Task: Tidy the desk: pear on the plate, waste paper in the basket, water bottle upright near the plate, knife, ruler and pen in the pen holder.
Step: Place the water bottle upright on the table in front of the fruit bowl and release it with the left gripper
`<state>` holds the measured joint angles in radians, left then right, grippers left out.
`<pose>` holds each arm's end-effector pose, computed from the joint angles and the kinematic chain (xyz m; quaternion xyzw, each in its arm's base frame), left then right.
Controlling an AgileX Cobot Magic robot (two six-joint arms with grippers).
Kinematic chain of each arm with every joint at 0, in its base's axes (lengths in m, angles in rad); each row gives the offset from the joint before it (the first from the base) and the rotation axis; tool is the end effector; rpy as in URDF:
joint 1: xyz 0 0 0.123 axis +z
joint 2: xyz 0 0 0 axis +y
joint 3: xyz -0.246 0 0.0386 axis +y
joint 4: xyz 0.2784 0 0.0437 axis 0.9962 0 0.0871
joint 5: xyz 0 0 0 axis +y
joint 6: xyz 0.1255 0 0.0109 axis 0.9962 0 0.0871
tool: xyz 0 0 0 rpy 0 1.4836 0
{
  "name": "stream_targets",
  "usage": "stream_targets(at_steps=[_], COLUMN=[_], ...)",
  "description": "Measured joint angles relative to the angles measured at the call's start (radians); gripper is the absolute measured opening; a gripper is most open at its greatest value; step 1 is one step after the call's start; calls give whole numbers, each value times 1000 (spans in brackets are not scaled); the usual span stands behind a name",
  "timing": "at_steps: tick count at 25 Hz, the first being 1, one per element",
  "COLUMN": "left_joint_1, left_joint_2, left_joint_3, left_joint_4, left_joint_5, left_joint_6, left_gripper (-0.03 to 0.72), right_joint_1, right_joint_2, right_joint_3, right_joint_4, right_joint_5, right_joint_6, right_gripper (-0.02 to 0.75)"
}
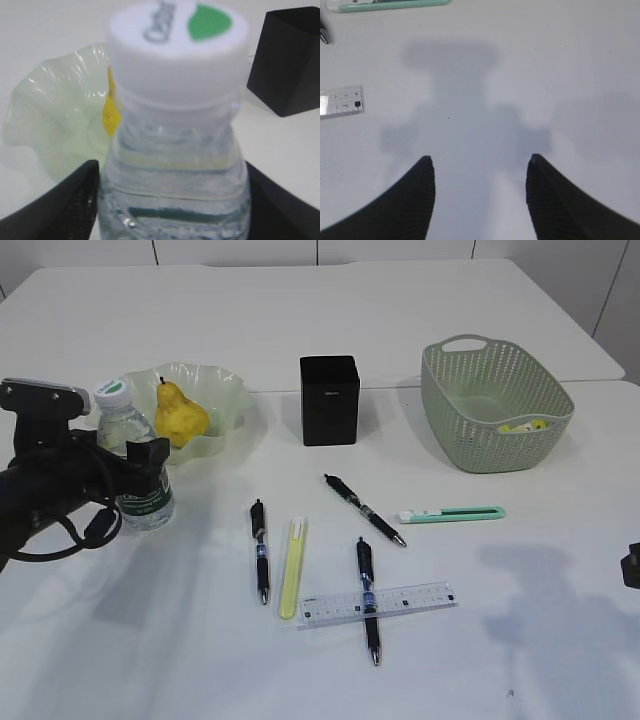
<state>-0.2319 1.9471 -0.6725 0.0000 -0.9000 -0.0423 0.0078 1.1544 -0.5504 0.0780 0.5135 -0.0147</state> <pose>0.3602 -0.0851 0.0483 0.0758 0.7975 -0.0818 0.5929 0.2546 0.0068 0.1336 0.0168 0.9632 0.0266 0.2669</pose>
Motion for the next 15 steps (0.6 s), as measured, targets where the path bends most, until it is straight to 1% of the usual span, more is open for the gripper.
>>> stream_targets(at_steps=[7, 15], left_joint_1=[5, 5], left_joint_2=[-80, -175], left_joint_3=[0, 0], left_joint_4=[-5, -10], left_joint_5=[69, 101], left_joint_6=[11, 11], left_gripper=[576, 576], right_joint_1=[0, 0], right_joint_2=[0, 0], right_joint_3=[0, 0], right_joint_4=[0, 0], right_joint_5=[0, 4], right_joint_6=[0, 0], right_gripper=[459, 459])
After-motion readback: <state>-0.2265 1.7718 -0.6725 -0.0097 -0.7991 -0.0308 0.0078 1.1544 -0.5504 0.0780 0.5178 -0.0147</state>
